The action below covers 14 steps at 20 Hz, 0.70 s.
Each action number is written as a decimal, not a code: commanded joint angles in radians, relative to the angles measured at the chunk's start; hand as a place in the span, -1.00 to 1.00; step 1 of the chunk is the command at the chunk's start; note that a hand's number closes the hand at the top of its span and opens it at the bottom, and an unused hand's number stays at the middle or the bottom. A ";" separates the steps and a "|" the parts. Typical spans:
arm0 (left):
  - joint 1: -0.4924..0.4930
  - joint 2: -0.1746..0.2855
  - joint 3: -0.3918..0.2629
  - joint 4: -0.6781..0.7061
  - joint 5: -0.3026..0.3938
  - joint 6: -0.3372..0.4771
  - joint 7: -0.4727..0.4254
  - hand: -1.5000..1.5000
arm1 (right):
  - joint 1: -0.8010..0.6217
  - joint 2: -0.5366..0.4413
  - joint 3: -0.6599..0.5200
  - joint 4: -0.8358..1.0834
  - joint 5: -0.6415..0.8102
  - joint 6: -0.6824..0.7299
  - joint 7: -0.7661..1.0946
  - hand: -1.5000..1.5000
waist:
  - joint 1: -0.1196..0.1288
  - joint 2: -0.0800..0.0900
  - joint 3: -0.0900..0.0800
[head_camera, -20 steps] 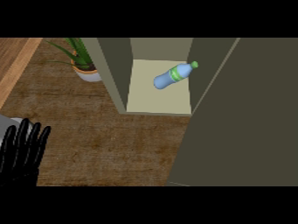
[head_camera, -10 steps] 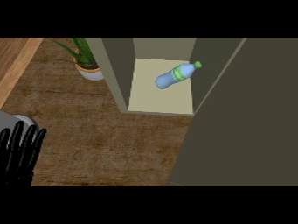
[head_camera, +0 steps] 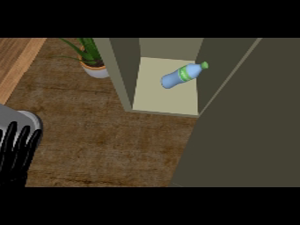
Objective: Pick up the bottled water, place it into the cabinet and close the cabinet
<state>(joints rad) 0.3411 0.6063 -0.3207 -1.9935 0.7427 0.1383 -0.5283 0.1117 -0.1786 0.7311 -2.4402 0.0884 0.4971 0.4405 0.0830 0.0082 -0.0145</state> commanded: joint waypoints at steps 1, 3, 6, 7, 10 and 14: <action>0.015 0.005 -0.002 -0.007 0.000 -0.014 -0.005 -1.00 | -0.053 0.170 0.034 0.113 0.012 -0.170 0.029 1.00 | 0.017 0.007 0.001; -0.001 0.006 0.005 0.007 0.007 -0.028 -0.004 -1.00 | -0.059 0.170 0.035 0.128 -0.009 -0.164 0.017 1.00 | 0.015 0.015 0.000; -0.004 0.006 0.009 0.000 0.007 -0.032 -0.009 -1.00 | -0.048 0.170 0.051 0.152 -0.080 -0.143 0.037 1.00 | 0.039 0.023 -0.001; 0.004 0.014 0.010 -0.006 0.014 -0.042 -0.004 -1.00 | -0.034 0.170 0.047 0.165 -0.110 -0.134 0.040 1.00 | 0.057 0.029 -0.001; -0.026 0.031 0.022 -0.016 0.011 -0.061 -0.002 -1.00 | 0.006 0.152 0.079 0.227 -0.274 -0.058 0.085 1.00 | 0.085 0.049 0.001; -0.026 0.039 0.019 -0.006 0.015 -0.082 0.003 -1.00 | -0.002 0.171 0.041 0.278 -0.407 -0.063 0.104 1.00 | 0.095 0.053 0.002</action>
<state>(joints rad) 0.3265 0.6337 -0.3107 -2.0033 0.7523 0.0728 -0.5307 0.1450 -0.1433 0.7170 -2.3387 -0.2584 0.5458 0.4963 0.1664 0.0503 -0.0154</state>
